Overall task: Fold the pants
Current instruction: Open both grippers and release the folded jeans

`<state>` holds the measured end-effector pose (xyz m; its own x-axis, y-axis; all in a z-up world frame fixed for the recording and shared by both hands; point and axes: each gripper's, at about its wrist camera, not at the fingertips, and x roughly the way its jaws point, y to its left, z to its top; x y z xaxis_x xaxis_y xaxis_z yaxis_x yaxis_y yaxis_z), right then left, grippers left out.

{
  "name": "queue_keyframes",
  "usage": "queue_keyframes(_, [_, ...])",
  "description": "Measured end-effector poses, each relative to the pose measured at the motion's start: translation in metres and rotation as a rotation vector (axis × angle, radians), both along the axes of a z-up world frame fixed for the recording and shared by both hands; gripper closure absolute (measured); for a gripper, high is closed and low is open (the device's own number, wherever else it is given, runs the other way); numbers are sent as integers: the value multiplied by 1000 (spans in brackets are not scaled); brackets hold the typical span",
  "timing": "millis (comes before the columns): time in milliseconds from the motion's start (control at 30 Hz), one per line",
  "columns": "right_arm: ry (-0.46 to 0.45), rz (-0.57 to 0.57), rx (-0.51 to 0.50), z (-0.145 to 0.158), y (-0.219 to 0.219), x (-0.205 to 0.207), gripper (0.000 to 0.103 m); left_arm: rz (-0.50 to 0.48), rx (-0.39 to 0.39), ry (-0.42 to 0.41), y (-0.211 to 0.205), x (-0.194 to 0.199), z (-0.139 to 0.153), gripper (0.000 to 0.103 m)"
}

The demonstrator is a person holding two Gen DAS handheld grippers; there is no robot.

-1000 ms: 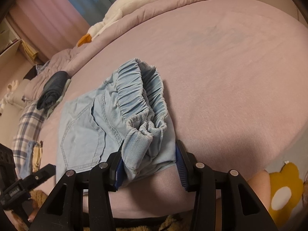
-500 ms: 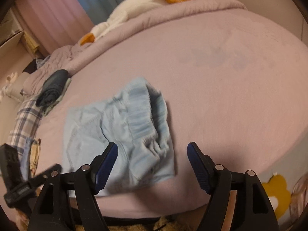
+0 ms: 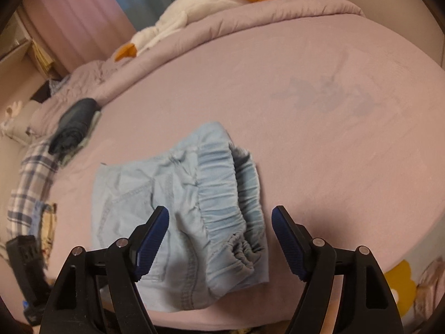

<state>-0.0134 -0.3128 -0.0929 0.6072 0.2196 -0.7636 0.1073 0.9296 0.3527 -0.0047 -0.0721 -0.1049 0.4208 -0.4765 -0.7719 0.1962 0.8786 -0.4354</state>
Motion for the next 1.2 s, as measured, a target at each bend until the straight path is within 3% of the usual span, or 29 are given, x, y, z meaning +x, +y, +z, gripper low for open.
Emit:
queue_keyframes(200, [2,2,5,2,-4,0,27,34,-70,29,13,4,3,38])
queue_keyframes(667, [-15,0,11,9,-17,4,27,61,23,-64,19,37,33,36])
queue_keyframes(800, [-14,24,0,11,-19,4,27,84,-14,-49,33,47,31,35])
queue_keyframes(867, [-9,27,-5,11,-21,5,26,79,-26,-36,34,50,28,32])
queue_keyframes(933, [-9,19,1,9,-23,5,20,82,-26,-37,35,49,23,22])
queue_keyframes(1000, [-14,21,22,7,-24,5,13,85,-18,-33,34,48,19,20])
queue_keyframes(1100, [-2,37,56,1,-24,9,11,68,-12,-11,31,51,14,19])
queue_keyframes(1200, [25,60,77,-8,-22,15,11,53,-70,-7,31,53,11,17])
